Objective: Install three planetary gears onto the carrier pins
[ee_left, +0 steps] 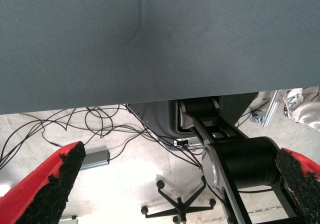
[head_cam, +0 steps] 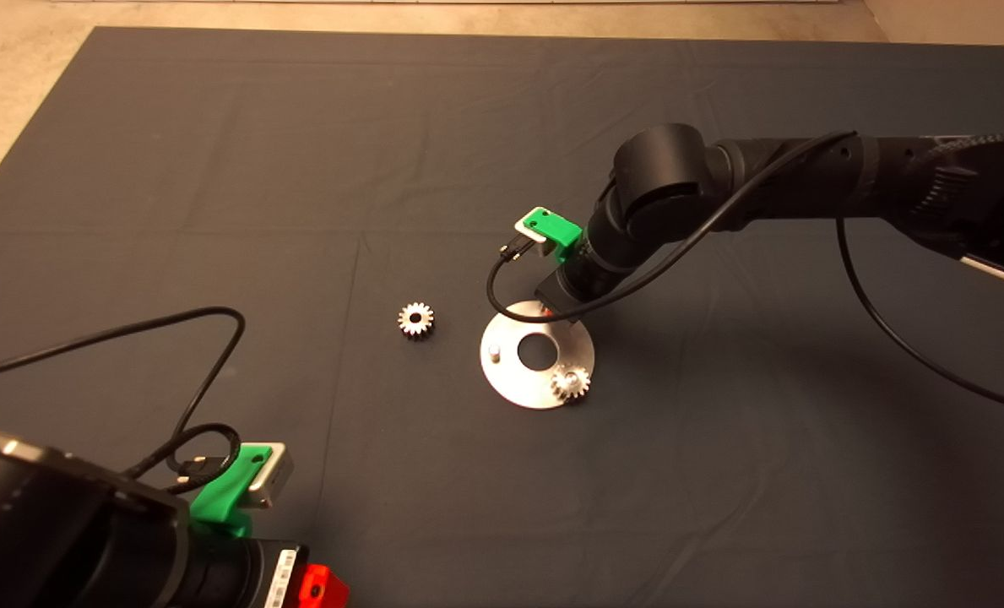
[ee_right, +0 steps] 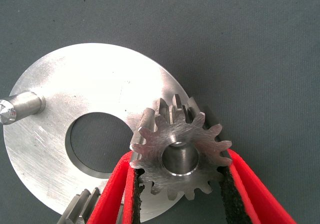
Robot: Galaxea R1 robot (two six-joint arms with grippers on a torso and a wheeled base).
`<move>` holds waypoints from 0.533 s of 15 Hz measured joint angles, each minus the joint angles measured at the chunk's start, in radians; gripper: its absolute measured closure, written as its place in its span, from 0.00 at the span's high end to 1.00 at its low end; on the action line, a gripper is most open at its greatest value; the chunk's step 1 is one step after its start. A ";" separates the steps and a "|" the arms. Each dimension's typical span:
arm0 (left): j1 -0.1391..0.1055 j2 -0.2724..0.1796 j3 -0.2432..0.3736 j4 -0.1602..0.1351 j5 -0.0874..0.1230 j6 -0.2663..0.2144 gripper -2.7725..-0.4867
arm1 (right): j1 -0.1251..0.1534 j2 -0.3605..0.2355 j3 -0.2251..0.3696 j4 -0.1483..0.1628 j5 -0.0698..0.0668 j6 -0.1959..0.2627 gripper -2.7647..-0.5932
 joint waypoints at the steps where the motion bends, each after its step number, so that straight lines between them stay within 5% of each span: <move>1: 0.000 0.000 0.000 0.000 0.000 0.000 1.00 | 0.000 0.000 0.000 -0.006 0.002 0.000 0.13; 8: 0.000 0.000 0.000 0.000 0.000 0.000 1.00 | -0.001 0.000 0.000 -0.019 0.005 0.000 0.14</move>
